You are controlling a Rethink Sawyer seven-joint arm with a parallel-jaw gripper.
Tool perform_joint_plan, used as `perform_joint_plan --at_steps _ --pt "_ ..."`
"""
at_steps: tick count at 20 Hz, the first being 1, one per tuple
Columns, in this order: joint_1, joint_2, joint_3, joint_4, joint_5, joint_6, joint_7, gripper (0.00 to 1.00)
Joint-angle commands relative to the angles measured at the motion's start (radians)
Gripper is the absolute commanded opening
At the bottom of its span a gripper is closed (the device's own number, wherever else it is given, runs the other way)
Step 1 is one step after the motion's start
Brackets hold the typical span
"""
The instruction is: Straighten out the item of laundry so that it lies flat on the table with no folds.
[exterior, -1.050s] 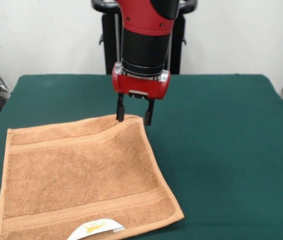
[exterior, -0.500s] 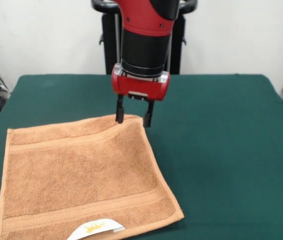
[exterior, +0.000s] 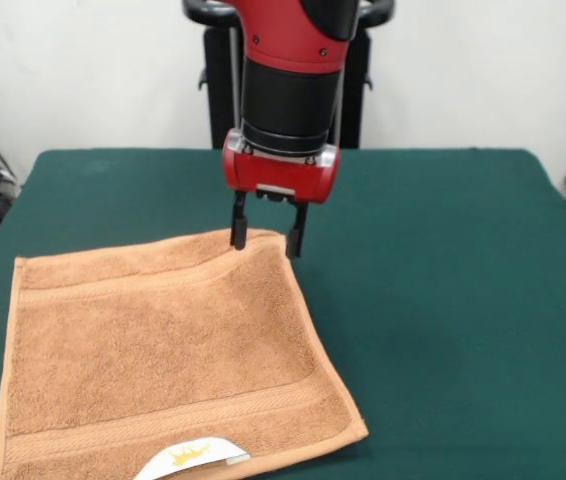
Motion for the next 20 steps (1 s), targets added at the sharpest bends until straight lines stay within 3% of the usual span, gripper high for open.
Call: perform_joint_plan --at_steps 1,9,20 --pt "0.014 0.065 0.112 0.005 -0.026 -0.067 0.098 1.00" --pt "0.072 0.068 0.057 -0.036 -0.008 -0.001 0.132 1.00" --pt "0.086 0.077 0.051 -0.049 0.004 0.004 0.138 1.00"
